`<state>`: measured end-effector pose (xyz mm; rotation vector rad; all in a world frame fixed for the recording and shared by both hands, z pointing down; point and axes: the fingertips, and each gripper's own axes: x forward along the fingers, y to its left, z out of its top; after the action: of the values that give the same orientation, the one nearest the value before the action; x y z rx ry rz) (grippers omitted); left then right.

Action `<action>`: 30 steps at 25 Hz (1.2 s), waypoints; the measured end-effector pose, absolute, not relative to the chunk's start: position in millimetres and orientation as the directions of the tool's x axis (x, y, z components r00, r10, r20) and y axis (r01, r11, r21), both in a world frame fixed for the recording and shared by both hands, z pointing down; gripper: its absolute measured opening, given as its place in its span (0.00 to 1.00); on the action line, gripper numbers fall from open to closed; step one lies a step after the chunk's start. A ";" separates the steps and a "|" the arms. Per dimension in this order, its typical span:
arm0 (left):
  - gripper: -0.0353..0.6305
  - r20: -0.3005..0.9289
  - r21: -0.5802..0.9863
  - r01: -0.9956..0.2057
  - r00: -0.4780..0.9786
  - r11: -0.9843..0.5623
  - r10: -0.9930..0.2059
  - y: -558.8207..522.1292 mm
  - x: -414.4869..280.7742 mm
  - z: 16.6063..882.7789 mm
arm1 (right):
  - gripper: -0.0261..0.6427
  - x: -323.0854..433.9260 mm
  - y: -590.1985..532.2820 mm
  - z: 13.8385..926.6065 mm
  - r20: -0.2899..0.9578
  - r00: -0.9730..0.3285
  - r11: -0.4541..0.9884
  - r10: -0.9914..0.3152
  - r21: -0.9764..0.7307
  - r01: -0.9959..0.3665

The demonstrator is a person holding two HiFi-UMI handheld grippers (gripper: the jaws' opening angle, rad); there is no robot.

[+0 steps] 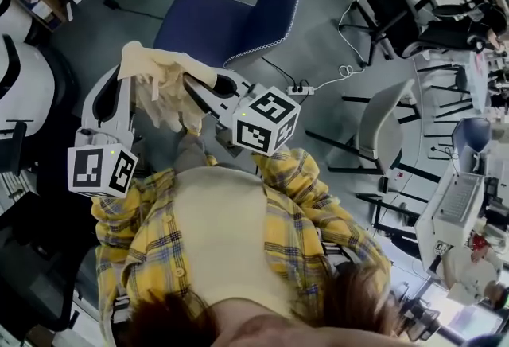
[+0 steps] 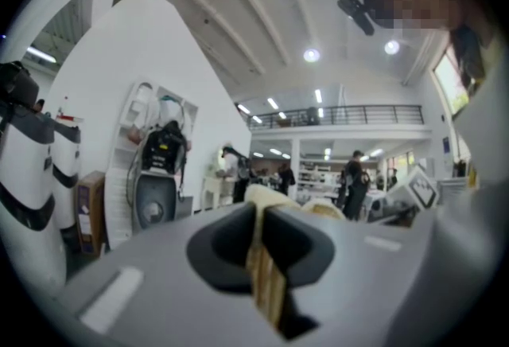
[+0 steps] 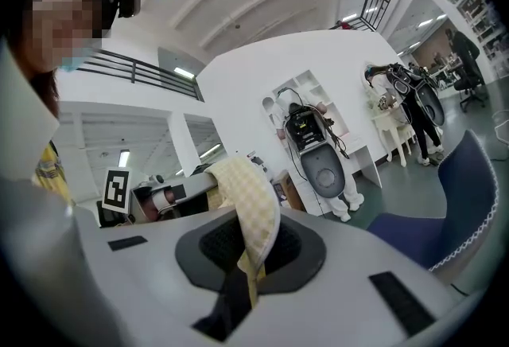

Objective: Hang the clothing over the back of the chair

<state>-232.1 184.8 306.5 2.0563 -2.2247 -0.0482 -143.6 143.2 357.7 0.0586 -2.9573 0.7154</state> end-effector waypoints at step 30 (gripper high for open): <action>0.08 -0.071 0.102 -0.968 0.221 -0.228 -0.973 -21.7 -301.9 254.9 | 0.08 -217.9 -38.4 309.0 0.072 -0.956 0.886 -0.286 -0.360 -0.292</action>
<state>-301.9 -21.7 254.9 2.4268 -1.9294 -0.1846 -217.9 -38.4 309.0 0.4653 -3.0342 0.5839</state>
